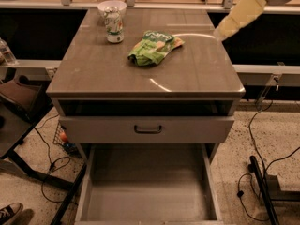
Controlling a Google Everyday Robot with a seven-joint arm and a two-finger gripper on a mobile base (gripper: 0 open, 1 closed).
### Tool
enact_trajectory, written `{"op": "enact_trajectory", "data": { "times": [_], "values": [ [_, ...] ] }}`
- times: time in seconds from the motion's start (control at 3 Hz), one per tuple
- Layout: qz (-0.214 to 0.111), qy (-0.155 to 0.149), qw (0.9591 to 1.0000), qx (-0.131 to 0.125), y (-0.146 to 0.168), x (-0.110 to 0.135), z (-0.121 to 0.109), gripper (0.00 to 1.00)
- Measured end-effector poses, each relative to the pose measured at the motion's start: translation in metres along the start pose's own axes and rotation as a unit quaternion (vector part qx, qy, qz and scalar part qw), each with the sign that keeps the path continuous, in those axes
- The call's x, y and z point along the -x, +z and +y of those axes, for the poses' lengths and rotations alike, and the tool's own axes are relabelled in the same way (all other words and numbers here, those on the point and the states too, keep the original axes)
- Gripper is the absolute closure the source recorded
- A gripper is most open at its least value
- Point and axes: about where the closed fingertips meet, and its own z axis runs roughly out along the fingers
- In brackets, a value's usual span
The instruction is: Pick green rice chip bag
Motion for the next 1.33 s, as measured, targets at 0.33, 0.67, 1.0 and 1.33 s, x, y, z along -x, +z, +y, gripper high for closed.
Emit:
{"op": "enact_trajectory", "data": {
  "times": [0.33, 0.67, 1.0, 1.33],
  "values": [
    [-0.022, 0.063, 0.9968, -0.044, 0.028, 0.03, -0.019, 0.0],
    [-0.028, 0.11, 0.9926, -0.044, 0.032, 0.035, -0.017, 0.0],
    [-0.027, 0.108, 0.9931, -0.037, 0.037, 0.039, -0.009, 0.0],
    [-0.017, 0.126, 0.9917, -0.018, 0.056, 0.059, 0.01, 0.0]
  ]
}}
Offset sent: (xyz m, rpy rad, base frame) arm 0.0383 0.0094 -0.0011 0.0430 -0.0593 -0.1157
